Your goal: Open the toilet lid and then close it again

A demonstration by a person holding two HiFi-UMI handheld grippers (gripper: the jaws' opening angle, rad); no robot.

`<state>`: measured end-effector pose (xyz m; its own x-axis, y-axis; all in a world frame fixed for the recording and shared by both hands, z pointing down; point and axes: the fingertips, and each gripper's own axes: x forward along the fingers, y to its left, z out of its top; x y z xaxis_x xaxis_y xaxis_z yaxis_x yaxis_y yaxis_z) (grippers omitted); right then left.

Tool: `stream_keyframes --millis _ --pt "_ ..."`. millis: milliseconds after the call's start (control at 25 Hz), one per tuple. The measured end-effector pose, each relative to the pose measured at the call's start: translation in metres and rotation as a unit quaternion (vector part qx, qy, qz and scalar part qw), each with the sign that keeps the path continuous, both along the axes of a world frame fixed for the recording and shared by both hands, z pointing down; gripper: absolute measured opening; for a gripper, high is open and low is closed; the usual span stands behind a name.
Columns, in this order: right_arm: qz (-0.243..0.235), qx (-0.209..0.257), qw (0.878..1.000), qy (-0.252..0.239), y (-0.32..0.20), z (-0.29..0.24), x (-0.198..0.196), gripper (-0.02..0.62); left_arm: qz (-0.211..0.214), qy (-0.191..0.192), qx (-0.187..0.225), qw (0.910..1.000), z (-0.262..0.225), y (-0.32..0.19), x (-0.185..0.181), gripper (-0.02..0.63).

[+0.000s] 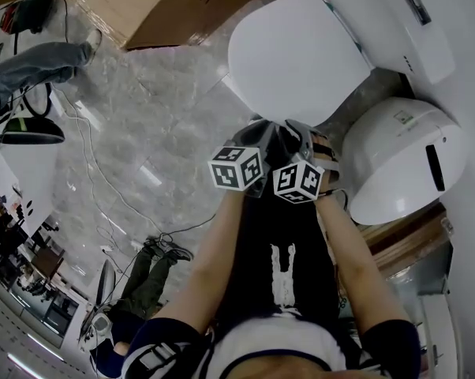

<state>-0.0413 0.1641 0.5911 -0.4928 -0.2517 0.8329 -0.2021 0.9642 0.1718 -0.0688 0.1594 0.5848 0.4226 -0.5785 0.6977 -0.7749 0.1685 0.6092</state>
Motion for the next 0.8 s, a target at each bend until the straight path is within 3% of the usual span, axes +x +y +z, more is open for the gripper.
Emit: stream_keyframes --millis 240,560,680,800 --pt "0.020 -0.002 1.000 -0.008 -0.008 -0.019 0.006 0.072 0.036 0.001 0.030 0.9989 -0.019 -0.008 0.004 0.054" --pt "0.049 0.002 0.999 -0.014 -0.022 -0.043 0.015 0.071 0.125 -0.025 0.066 0.9896 -0.045 -0.020 0.013 0.049" --pt "0.066 0.012 0.997 -0.022 -0.028 -0.055 0.020 0.066 0.149 -0.061 0.095 0.9824 -0.059 -0.026 0.012 0.049" --pt "0.083 0.016 0.996 -0.028 -0.034 -0.065 0.026 0.060 0.172 -0.112 0.141 0.9683 -0.076 -0.032 0.012 0.049"
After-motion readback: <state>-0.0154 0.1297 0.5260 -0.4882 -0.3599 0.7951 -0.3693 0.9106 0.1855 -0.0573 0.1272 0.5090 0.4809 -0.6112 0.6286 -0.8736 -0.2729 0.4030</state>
